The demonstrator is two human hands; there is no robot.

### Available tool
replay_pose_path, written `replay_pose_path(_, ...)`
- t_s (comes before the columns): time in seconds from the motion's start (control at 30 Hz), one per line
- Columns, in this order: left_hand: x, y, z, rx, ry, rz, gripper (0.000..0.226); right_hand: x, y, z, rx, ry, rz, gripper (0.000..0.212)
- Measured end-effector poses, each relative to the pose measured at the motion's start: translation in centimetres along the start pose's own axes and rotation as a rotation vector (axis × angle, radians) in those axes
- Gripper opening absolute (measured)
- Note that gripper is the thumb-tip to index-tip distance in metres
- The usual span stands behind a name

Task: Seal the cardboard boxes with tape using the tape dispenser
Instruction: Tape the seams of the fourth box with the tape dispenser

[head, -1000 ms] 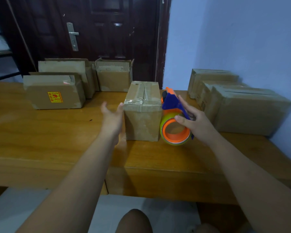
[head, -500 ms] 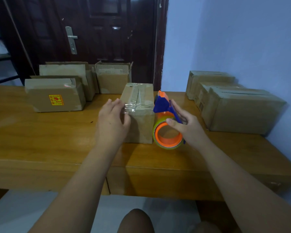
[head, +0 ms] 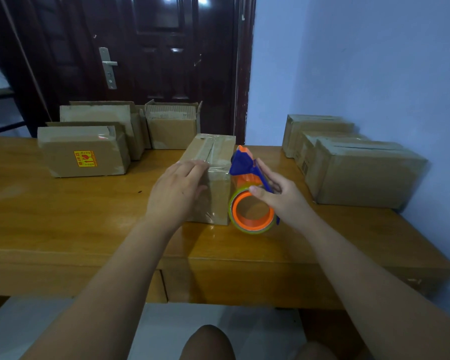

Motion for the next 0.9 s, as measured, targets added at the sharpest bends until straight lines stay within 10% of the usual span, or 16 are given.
replay_pose_path(0.57,-0.4,0.9,-0.1,0.004,0.016,0.049,0.046,-5.2,5.7,-2.0,-0.219,-0.097,-0.465,0.073)
replay_pose_path(0.73,-0.4,0.9,0.1,0.004,0.04,0.098,0.047,-4.0,2.6,-1.8,-0.126,0.125,-0.859,0.072)
replay_pose_path(0.9,-0.2,1.0,0.2,-0.01,0.037,0.088,0.05,-7.5,3.3,-2.6,-0.126,-0.05,-0.341,0.067)
Point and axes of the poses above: each hand's wrist, its own z-axis towards the middle knuckle, its own x-axis out of the palm, y = z × x, the point moved 9 cm from there along z, towards the middle knuckle, and after that the axes turned 7 degrees about y, right-handed, at the moved point
